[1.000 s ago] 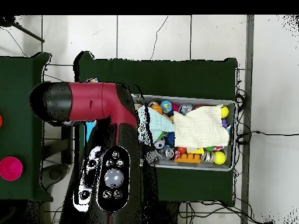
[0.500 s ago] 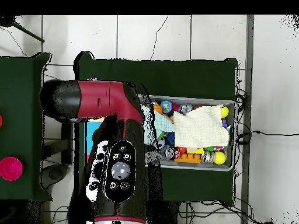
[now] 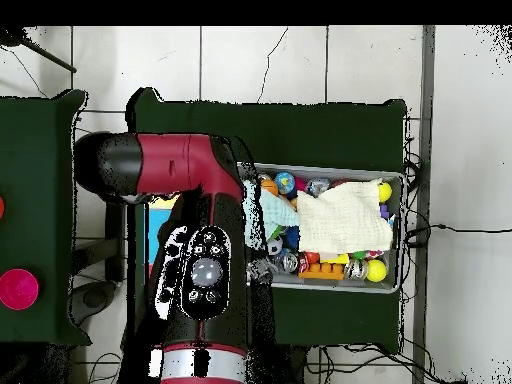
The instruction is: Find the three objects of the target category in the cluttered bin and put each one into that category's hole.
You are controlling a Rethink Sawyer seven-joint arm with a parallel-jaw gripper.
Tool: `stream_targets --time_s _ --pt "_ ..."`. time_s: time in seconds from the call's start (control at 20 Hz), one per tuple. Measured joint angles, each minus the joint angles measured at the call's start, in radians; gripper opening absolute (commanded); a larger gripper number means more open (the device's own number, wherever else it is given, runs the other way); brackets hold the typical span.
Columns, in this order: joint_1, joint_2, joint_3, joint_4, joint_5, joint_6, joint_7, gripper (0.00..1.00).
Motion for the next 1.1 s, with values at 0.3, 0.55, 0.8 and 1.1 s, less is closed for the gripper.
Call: stream_targets --time_s 0.3,0.55,0.8,1.1 --pt "-0.001 0.033 0.0 -0.012 -0.001 -0.012 0.0 0.0" --pt "-0.008 0.05 0.0 -0.012 -0.003 -0.064 0.0 0.0" --pt "-0.027 0.062 0.001 -0.012 -0.006 -0.112 0.0 0.0" --pt "-0.074 0.093 0.002 -0.02 -0.011 -0.156 0.0 0.0"
